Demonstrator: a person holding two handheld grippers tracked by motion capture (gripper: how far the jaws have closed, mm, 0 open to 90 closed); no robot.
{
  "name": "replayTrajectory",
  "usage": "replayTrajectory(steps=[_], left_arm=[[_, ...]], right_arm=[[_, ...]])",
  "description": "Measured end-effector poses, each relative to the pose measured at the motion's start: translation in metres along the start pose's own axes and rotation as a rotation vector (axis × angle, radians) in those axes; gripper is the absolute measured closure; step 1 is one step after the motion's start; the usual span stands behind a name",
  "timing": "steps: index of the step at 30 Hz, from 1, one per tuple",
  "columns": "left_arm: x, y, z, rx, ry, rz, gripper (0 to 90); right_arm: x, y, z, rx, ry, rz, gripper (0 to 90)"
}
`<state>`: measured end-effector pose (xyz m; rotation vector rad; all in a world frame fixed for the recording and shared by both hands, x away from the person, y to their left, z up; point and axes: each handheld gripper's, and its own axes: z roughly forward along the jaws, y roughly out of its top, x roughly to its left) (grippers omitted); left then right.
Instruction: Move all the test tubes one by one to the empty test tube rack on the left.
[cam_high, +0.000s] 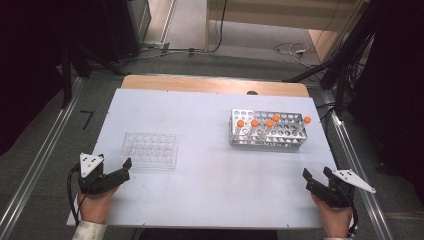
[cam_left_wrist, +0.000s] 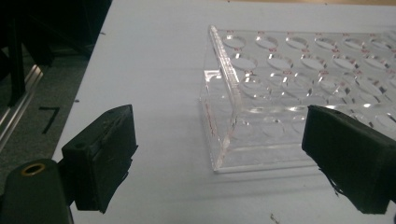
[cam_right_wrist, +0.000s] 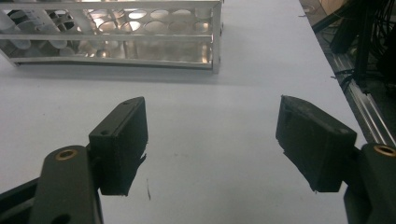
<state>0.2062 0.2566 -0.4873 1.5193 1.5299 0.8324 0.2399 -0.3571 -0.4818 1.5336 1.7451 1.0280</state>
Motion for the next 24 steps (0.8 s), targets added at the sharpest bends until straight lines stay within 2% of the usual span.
replayTrajectory(steps=[3, 16, 24], left_arm=[[0.0, 0.001, -0.001, -0.017, 0.006, -0.008, 10.7], [-0.011, 0.001, -0.004, -0.02, -0.019, -0.003, 10.7], [-0.009, 0.001, -0.005, -0.022, -0.018, -0.006, 10.7]], right_arm=[[0.0, 0.0, 0.002, 0.007, -0.004, -0.007, 25.3], [-0.002, 0.005, 0.003, 0.005, 0.004, -0.001, 27.4], [0.0, 0.012, 0.006, -0.01, -0.002, -0.015, 27.3]])
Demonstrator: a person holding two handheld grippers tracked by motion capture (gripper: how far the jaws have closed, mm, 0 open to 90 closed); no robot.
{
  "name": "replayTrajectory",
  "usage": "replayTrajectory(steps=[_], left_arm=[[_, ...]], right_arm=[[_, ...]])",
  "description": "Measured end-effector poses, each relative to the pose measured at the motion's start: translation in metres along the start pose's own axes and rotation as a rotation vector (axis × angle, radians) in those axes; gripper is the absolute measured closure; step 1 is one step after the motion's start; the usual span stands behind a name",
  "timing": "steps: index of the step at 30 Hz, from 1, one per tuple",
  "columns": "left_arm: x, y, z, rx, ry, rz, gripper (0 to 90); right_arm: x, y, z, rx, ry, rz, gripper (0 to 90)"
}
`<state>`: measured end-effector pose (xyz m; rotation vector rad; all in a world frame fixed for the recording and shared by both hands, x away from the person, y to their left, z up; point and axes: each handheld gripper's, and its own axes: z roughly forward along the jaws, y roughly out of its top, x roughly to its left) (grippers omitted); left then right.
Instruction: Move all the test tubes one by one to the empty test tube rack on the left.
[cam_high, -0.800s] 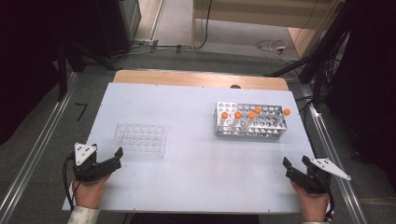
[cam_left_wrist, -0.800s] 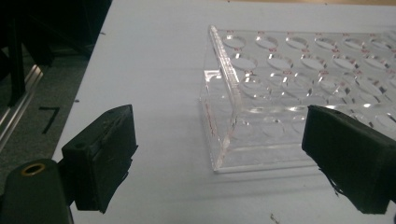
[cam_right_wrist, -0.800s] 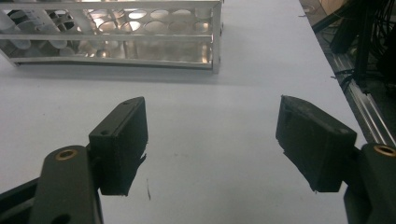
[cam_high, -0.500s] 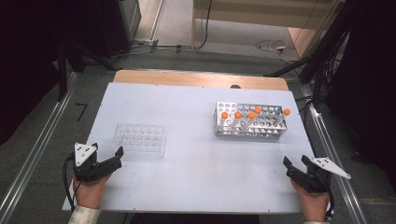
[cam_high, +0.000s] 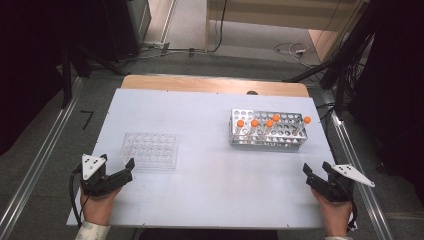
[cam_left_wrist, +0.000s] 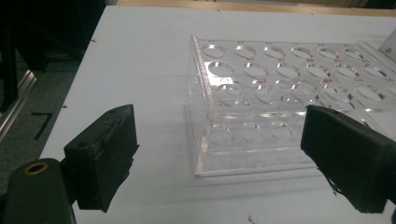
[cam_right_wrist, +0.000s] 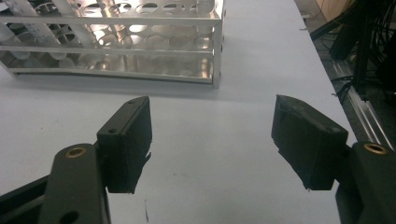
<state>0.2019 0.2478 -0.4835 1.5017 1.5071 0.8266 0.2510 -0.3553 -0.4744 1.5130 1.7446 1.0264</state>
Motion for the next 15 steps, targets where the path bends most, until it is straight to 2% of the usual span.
replayTrajectory(steps=[15], left_arm=[[-0.002, 0.0, 0.0, -0.001, 0.002, 0.007, 10.7]], right_arm=[[-0.001, 0.017, 0.011, -0.014, 0.0, -0.002, 26.0]])
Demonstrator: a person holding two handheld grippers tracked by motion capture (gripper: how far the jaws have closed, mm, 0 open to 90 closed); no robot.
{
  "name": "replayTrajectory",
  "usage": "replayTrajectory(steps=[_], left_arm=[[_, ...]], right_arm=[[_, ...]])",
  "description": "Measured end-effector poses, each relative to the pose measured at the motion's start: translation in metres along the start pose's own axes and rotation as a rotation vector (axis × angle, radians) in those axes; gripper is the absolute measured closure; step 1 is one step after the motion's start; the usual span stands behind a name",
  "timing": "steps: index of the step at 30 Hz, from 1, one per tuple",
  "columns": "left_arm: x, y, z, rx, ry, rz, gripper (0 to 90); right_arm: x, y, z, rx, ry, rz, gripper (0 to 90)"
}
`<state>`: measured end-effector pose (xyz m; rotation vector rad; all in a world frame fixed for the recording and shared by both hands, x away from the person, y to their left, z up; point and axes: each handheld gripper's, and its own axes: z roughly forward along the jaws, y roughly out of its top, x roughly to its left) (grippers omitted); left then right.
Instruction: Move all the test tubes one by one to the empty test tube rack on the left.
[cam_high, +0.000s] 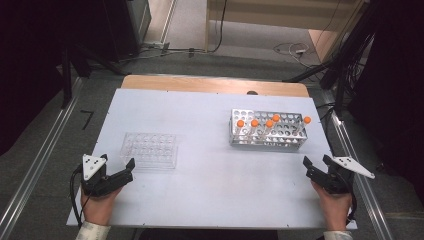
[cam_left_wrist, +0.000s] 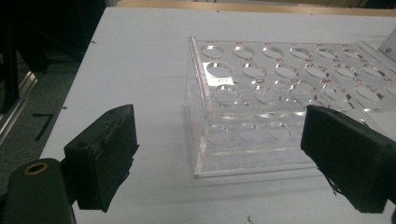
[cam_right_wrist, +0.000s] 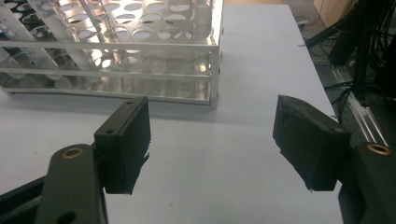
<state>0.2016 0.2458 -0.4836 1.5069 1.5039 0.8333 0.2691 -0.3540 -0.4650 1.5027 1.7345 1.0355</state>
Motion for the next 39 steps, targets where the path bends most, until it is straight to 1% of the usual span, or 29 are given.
replayTrajectory(steps=[3, 7, 12, 19, 23, 26, 31, 33, 39], left_arm=[[0.0, 0.0, 0.0, -0.002, 0.0, 0.0, 10.7], [0.0, 0.0, -0.001, -0.006, 0.001, -0.003, 10.7], [0.0, 0.0, -0.002, -0.009, 0.001, -0.004, 10.7], [0.001, 0.0, -0.002, -0.008, 0.003, -0.008, 10.7], [0.001, 0.001, -0.002, -0.011, 0.003, -0.01, 10.7], [0.001, 0.001, -0.002, -0.013, 0.005, -0.01, 10.7], [0.001, 0.001, -0.002, -0.017, 0.003, -0.012, 10.7], [0.002, 0.001, -0.002, -0.019, 0.004, -0.014, 10.7], [0.003, 0.001, -0.002, -0.02, 0.001, -0.017, 10.7]], right_arm=[[0.001, 0.007, 0.005, -0.008, -0.002, -0.006, 26.1], [0.0, 0.012, 0.008, -0.015, -0.001, -0.004, 26.3], [-0.001, 0.023, 0.015, -0.027, -0.004, 0.002, 26.6], [-0.002, 0.03, 0.025, -0.024, -0.001, 0.006, 27.3], [0.0, 0.033, 0.03, -0.024, -0.002, -0.002, 27.6], [0.0, 0.038, 0.038, -0.021, -0.003, 0.015, 29.7], [0.0, 0.046, 0.049, -0.038, -0.012, 0.024, 34.0], [0.0, 0.047, 0.054, -0.039, -0.026, 0.017, 36.3], [0.003, 0.049, 0.065, -0.051, -0.037, -0.002, 41.1]])
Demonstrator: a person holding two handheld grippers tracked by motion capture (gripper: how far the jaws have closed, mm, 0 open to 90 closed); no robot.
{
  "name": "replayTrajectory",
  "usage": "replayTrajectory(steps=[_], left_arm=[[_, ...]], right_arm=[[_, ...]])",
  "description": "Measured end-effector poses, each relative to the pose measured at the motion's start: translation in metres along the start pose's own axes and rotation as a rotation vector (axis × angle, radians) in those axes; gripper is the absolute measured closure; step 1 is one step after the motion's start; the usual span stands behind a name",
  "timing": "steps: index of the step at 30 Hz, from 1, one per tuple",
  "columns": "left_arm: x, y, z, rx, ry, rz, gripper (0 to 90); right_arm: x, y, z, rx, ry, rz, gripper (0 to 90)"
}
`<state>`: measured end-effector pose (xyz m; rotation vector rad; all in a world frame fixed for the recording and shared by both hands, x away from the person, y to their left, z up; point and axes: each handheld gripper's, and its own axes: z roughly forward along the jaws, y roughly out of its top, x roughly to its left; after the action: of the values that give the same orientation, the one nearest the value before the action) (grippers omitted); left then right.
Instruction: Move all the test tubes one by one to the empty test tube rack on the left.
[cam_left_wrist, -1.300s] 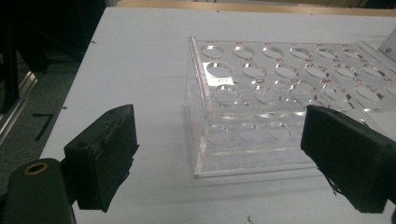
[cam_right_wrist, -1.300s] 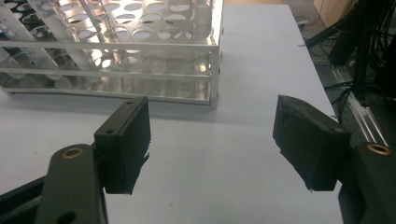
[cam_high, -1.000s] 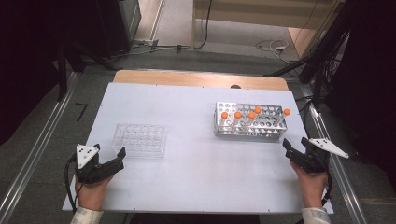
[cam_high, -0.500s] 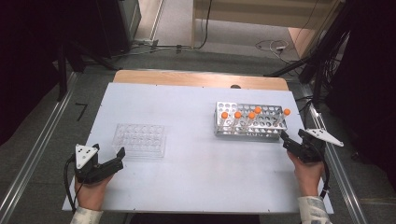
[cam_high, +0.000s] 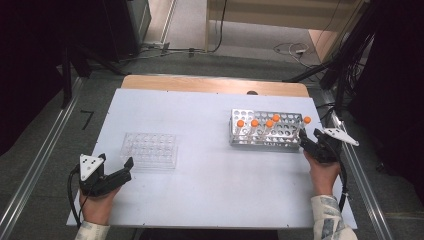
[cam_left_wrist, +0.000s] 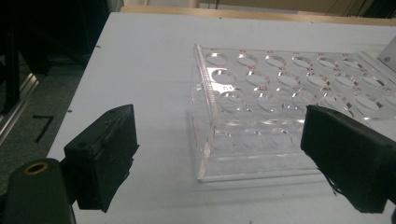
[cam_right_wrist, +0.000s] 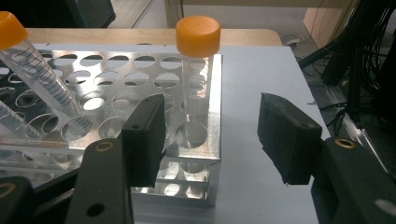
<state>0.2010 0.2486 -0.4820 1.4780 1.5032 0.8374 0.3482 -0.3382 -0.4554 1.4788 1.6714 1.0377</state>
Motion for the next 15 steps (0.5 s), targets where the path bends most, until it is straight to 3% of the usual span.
replayTrajectory(steps=[4, 15], left_arm=[[0.0, 0.0, 0.0, -0.002, -0.001, 0.0, 10.8], [0.0, 0.0, 0.0, -0.001, -0.002, -0.002, 10.8]], right_arm=[[0.002, 0.002, 0.005, -0.003, -0.009, -0.02, 45.5], [0.003, 0.009, 0.016, -0.016, 0.006, -0.015, 60.2]])
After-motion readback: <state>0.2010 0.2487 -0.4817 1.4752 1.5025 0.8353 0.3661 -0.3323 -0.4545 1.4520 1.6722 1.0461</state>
